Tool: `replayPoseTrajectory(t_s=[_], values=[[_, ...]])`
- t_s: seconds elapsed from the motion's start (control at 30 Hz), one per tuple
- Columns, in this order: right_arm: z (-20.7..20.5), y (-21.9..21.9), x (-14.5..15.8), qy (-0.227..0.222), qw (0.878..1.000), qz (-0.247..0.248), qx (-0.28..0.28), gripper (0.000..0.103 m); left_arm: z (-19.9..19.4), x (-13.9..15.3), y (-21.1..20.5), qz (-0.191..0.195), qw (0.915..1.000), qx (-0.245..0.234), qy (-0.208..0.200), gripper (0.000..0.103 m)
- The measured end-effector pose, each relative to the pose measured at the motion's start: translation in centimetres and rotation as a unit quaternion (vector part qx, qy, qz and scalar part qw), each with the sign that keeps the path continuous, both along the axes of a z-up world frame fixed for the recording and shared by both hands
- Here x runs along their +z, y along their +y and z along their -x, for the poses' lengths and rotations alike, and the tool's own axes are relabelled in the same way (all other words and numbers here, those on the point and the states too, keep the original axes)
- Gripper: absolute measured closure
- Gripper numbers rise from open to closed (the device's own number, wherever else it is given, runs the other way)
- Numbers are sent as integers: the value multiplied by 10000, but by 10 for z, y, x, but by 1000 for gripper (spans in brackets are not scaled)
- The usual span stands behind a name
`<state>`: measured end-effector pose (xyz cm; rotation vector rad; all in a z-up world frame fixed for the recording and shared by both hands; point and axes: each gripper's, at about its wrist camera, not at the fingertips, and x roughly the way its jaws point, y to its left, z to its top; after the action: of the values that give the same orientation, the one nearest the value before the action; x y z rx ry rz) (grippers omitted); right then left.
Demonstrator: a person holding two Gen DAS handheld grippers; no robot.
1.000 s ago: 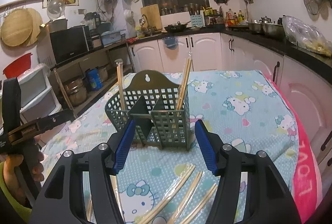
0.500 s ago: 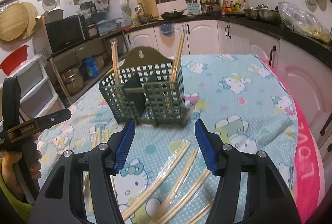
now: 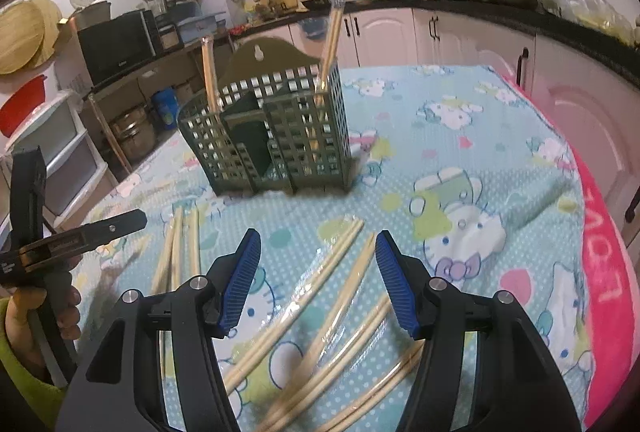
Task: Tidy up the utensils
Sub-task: 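Withdraw both open tools from the caddy back toward the chopsticks, then close the left tool on another chopstick while the right tool grasps one too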
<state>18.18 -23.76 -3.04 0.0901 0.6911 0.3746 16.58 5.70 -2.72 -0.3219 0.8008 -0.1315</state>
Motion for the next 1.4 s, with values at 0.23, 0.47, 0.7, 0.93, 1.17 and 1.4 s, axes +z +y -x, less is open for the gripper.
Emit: replayPoseTrajectory(t_s=[0.23,0.47,0.7,0.93,1.17,1.4], values=[[-10,1,-17,359,9992,143,-31,46,-14,-18,2,187,9994,-19,307,57],[-29,2,-31,731,9968,330,-36,55,-32,-26,6,396,9981,-3,475,66],[-56,4,-46,1156,9923,445,-84,67,-44,-32,10,553,9966,40,605,70],[-80,1,-47,1290,9902,473,-236,69,-50,-32,9,458,9968,27,650,81],[-94,-2,-48,1361,9893,440,-285,86,-52,-30,11,463,9967,38,670,92],[-90,-10,-46,1337,9905,188,-256,91,-44,-18,16,521,9974,47,501,97]])
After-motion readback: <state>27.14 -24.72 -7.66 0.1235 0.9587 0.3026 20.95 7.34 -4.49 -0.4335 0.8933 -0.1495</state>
